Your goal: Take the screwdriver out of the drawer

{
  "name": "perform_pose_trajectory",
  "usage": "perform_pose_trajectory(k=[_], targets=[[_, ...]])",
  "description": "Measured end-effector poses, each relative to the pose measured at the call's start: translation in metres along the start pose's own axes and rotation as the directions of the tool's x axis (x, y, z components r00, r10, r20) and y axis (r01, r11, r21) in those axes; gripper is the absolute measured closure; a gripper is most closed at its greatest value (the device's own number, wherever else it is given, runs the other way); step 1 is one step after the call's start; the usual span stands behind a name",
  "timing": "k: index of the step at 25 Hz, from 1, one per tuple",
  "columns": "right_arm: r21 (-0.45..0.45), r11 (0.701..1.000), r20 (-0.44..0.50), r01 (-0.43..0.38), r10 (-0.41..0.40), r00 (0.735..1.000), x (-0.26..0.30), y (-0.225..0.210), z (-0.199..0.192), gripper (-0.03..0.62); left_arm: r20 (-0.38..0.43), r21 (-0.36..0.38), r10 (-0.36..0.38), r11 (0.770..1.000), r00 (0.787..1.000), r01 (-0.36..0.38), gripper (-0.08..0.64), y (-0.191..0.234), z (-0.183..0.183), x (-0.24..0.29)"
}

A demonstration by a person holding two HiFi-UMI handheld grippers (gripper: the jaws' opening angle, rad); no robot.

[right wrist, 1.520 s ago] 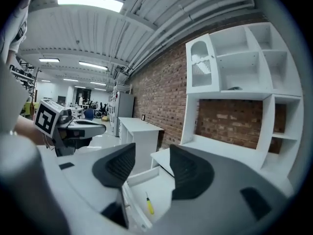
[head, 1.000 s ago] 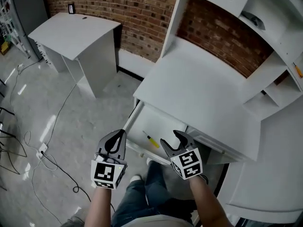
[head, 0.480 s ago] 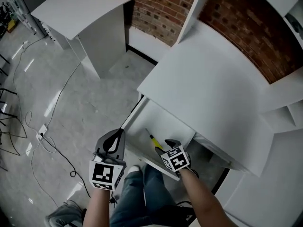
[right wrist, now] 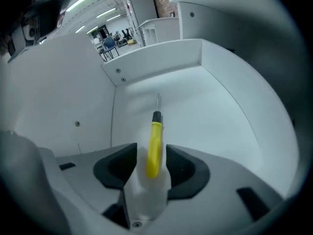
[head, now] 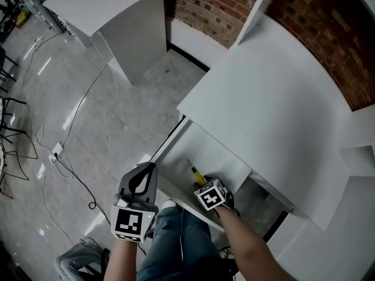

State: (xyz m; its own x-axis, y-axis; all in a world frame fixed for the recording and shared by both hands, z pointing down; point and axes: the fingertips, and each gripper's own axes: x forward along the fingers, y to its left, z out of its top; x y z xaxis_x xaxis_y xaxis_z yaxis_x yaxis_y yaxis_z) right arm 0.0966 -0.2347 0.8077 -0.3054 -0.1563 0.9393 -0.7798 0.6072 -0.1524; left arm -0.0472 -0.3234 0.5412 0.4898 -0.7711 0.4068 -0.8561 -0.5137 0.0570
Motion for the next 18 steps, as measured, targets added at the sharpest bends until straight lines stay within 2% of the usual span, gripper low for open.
perform_pose_trajectory(k=[2, 3, 4, 10, 18], targets=[[-0.028, 0.999, -0.010, 0.045, -0.045, 0.999, 0.003, -0.003, -0.001, 0.422, -0.006, 0.002, 0.008, 1.000, 1.000, -0.008, 0.546, 0.002, -0.003, -0.002], [-0.035, 0.997, -0.014, 0.066, -0.067, 0.998, 0.005, -0.006, -0.001, 0.485, -0.007, 0.001, 0.014, 1.000, 1.000, -0.014, 0.546, 0.003, -0.005, -0.003], [-0.038, 0.996, -0.017, 0.077, -0.078, 0.997, 0.006, -0.008, -0.001, 0.508, -0.010, -0.003, 0.019, 1.000, 1.000, -0.019, 0.547, 0.004, -0.006, -0.005], [-0.071, 0.994, -0.006, 0.078, -0.079, 0.997, -0.006, -0.011, 0.003, 0.515, -0.012, 0.004, 0.025, 1.000, 1.000, -0.025, 0.546, 0.003, -0.008, -0.010], [-0.097, 0.991, 0.131, 0.090, -0.077, 0.988, -0.077, -0.002, 0.039, 0.515, 0.033, 0.005, 0.016, 1.000, 0.999, -0.016, 0.547, -0.007, 0.017, -0.019]])
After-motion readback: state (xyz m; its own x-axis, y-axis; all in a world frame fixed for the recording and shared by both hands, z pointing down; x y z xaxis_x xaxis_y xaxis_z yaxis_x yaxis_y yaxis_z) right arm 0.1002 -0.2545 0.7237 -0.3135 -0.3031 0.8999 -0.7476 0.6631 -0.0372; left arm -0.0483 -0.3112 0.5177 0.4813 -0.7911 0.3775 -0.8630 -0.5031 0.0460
